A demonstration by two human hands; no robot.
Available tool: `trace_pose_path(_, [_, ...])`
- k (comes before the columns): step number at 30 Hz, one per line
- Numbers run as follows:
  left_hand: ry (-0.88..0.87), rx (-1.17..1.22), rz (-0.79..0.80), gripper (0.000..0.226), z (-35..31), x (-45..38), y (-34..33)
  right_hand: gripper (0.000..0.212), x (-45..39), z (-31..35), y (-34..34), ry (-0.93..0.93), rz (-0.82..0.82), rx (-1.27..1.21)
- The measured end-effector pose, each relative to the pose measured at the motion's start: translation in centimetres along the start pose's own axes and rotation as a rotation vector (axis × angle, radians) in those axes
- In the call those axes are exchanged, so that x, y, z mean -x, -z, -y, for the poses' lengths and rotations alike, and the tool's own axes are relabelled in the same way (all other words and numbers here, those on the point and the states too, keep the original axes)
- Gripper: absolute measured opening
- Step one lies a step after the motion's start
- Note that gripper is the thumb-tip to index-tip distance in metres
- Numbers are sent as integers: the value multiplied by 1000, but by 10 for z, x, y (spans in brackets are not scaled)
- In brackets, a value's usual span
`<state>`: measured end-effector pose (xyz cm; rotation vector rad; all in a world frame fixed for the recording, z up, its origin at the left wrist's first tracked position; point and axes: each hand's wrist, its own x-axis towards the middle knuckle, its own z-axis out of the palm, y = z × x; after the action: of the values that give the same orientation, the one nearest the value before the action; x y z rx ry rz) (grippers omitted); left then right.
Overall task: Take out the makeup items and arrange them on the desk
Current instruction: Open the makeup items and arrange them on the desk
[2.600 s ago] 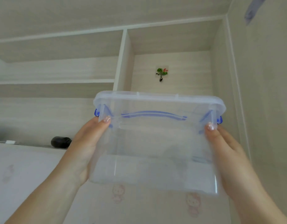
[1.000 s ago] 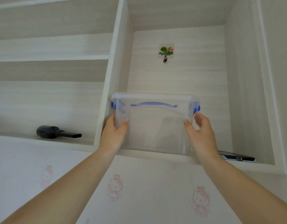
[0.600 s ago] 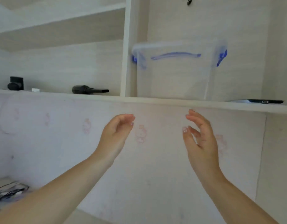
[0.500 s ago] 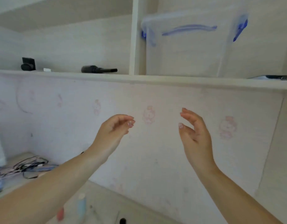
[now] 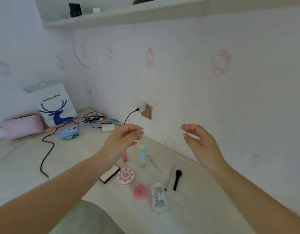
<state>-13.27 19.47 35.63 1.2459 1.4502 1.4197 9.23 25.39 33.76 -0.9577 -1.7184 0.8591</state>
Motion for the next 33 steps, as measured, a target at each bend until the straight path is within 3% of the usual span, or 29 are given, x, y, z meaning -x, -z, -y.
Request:
trace_pose_path(7, [74,-35,30,18,55,-52,85,20,-19,-35,-91,-146,51,-17])
trace_pose_path(15, [133,-156,291,17,128,-171,164,25,-86,-70,-234,-321,0,1])
trace_pose_path(21, [199,-231,440,15,188,-217,199,21,-114,-82,-289,-379,24,200])
trace_pose_path(24, [124,-391,502,16,220,-228,206,16,-124,-92,-303,-331,77,404])
trace_pose_path(27, [-79,-685,587,19,255,-236,203,20,-132,-112,-314,-233,118,632])
trace_pose_path(30, [-226,-873,653,40,286,-244,191,32,-138,-136,-324,-159,133,743])
trace_pose_path(33, [-243,-933,730,70,315,-252,183,28,-140,-163,-334,-157,203,830])
